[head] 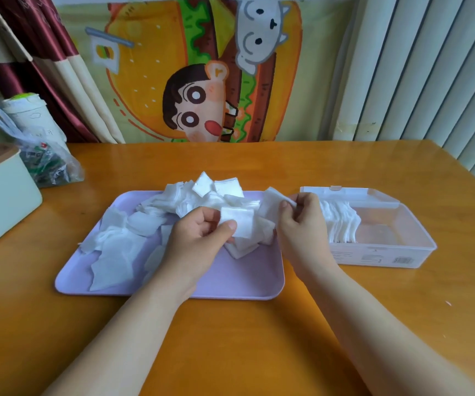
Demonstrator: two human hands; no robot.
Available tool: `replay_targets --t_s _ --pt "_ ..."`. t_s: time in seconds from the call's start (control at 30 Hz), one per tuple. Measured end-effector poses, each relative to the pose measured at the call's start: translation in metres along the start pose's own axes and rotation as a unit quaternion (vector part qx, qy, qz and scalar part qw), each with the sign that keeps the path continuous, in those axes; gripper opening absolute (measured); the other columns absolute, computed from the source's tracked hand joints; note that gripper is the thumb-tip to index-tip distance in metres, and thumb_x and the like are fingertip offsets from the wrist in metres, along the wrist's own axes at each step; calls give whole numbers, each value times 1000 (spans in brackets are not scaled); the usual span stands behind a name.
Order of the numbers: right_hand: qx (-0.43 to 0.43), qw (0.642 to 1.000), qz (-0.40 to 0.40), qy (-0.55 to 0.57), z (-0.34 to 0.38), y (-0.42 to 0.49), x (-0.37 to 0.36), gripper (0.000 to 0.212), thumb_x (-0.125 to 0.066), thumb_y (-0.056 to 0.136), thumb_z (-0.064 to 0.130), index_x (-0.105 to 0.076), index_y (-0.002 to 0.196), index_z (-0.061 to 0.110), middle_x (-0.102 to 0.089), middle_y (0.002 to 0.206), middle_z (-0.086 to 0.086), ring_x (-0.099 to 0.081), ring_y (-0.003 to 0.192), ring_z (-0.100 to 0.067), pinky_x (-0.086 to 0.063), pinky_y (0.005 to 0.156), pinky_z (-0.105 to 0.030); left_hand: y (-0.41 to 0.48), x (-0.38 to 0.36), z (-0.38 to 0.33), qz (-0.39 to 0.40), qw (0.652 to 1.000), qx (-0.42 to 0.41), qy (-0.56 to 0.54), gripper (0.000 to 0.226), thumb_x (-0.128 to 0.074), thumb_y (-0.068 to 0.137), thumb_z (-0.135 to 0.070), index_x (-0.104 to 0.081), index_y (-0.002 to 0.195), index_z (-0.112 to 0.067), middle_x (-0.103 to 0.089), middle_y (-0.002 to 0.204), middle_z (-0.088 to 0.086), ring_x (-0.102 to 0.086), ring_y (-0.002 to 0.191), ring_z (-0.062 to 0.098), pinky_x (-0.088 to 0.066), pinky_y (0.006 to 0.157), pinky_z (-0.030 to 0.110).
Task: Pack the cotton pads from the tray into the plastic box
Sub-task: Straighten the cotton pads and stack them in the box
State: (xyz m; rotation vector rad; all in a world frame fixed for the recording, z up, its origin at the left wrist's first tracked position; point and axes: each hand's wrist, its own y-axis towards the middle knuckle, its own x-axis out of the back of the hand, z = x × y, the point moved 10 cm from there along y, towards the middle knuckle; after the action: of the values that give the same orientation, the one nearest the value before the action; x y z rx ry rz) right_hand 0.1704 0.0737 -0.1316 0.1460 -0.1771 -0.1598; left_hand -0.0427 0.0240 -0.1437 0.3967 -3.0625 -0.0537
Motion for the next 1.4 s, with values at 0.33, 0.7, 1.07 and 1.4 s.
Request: replay_targets --t_s 0.33,0.7,1.07,1.4 --pt "-66 959 219 166 13 -29 -34 17 -66 103 10 -79 112 4 -80 104 -20 -78 101 -35 -64 91 -41 -5 -8 9 61 993 5 -103 10 -75 95 -10 -72 103 -7 -70 84 13 -52 64 14 -42 60 28" --pt "-57 950 253 173 3 -49 -34 29 -52 110 13 -72 130 6 -75 124 -22 -70 122 -34 -56 108 -43 -7 -18 12 85 995 -1 -51 6 -73 95 -7 -73 101 -6 -74 86 5 -66 79 12 -52 72 23" --pt "-42 940 265 212 10 -59 -34 27 -63 104 17 -74 124 3 -78 114 -18 -74 115 -28 -56 105 -35 -9 -17 9 54 998 -3 -20 5 -76 95 -12 -72 98 -10 -77 89 9 -68 79 13 -55 76 28" --pt "76 997 -32 9 1 -49 25 18 -63 102 11 -67 106 29 -75 91 13 -69 82 0 -47 70 -8 -16 -28 -6 51 895 -213 388 32 -71 95 -24 -70 127 -23 -59 135 -17 -49 127 9 -40 105 23"
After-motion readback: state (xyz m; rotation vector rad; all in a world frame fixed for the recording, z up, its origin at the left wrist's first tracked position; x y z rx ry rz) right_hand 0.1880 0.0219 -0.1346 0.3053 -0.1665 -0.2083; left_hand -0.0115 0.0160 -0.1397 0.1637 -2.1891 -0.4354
